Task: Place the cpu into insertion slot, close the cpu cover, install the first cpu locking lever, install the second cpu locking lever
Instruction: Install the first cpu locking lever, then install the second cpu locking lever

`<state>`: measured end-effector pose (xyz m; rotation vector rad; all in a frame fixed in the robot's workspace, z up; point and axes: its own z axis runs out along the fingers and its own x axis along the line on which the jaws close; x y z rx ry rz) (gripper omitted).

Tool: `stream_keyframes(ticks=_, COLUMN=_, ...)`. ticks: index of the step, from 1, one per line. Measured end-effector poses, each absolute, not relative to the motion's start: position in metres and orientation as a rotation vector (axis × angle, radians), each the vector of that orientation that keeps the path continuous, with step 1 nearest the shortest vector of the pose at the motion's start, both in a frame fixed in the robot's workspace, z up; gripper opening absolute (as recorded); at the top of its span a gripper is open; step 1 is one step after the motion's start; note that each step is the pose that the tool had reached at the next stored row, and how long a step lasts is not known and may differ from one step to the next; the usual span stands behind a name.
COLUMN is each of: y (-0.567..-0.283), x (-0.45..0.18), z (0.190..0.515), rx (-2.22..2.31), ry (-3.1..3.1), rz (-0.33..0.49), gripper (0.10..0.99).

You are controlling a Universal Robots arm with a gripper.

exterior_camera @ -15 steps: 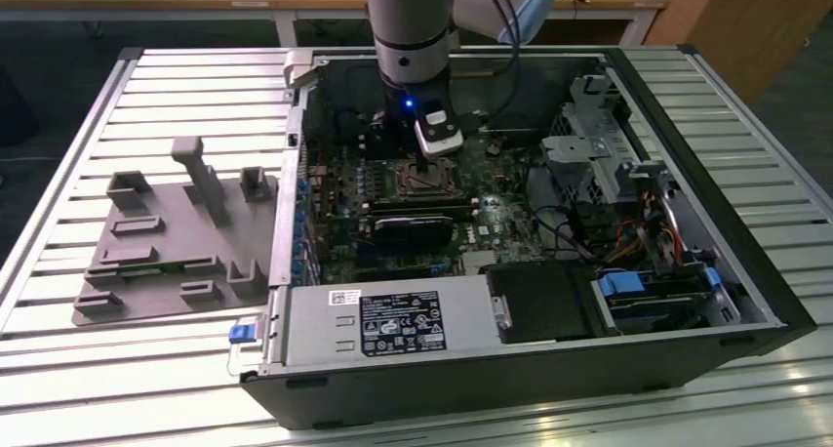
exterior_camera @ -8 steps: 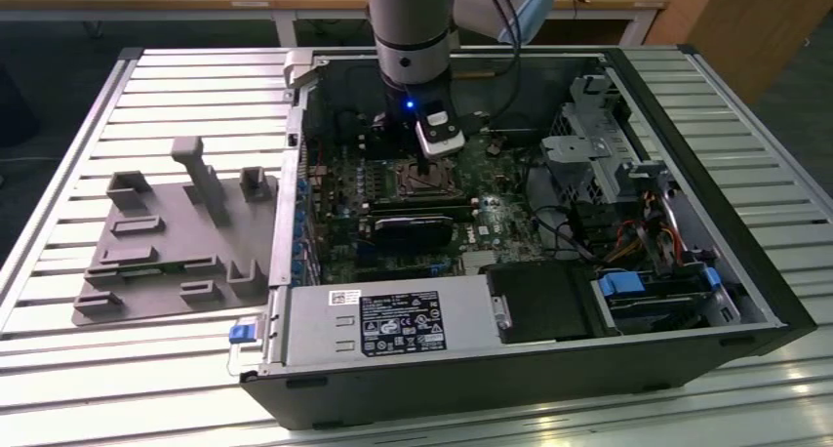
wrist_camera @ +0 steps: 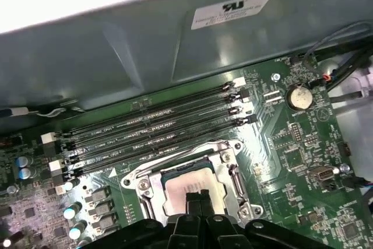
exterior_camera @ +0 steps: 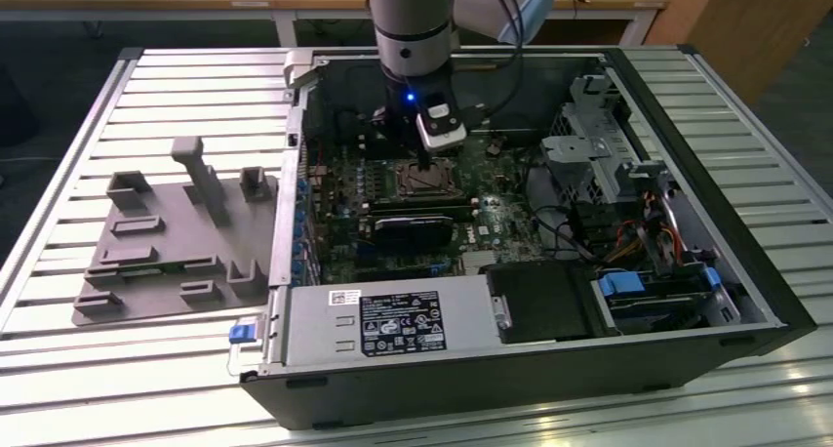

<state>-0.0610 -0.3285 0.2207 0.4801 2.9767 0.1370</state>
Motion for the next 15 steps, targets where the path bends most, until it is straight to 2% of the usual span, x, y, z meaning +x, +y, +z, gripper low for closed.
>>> stream_keyframes(ticks=6, y=-0.328, x=-0.061, z=0.234, rx=0.480, ry=2.977, rz=0.137, gripper=0.102)
stream_keyframes(ticks=15, y=-0.328, x=-0.061, z=0.235, rx=0.480, ry=2.977, rz=0.137, gripper=0.102)
